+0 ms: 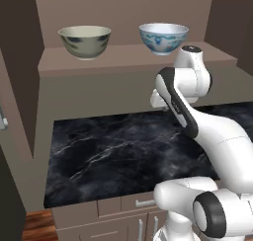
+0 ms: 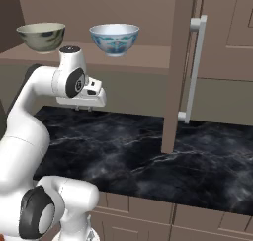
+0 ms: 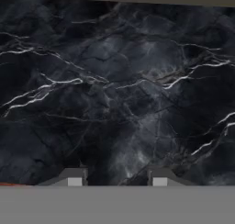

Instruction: Pick up the bowls from the cabinet and place each bowl in front of a stool on the dining counter.

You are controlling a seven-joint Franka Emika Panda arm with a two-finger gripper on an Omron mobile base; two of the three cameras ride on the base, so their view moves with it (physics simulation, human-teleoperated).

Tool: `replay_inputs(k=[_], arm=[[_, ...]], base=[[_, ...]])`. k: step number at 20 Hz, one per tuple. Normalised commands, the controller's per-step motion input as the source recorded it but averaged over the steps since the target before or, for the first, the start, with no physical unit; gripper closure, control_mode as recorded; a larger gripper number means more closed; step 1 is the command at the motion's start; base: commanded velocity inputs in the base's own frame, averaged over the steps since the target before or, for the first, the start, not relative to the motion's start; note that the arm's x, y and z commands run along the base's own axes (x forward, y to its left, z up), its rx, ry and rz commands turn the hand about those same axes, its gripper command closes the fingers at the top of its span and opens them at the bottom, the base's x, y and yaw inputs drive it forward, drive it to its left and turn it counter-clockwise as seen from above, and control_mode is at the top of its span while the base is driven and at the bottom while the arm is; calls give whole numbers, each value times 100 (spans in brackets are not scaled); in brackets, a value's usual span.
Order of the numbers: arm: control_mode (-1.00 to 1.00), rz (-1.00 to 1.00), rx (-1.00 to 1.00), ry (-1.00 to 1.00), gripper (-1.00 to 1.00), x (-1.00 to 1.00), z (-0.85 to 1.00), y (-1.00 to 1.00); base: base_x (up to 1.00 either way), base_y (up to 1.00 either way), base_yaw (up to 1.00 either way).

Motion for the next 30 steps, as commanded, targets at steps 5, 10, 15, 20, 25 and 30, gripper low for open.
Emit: replay_inputs(k=[5, 10, 15, 20, 25, 30], arm=[[-100, -7, 1, -1, -100, -18, 7, -14], [-100, -18, 15, -12, -100, -57, 41, -41], [-100, -23, 22, -5, -100, -42, 57, -27], [-100, -25, 25, -3, -100, -37, 35, -23], [-100, -22, 22, -11, -100, -24, 42, 0], [-100, -21, 21, -16, -100, -17, 48, 0]], base=[[0, 0, 0], [0, 0, 0], [0, 0, 0], [0, 0, 0], [0, 0, 0], [0, 0, 0]])
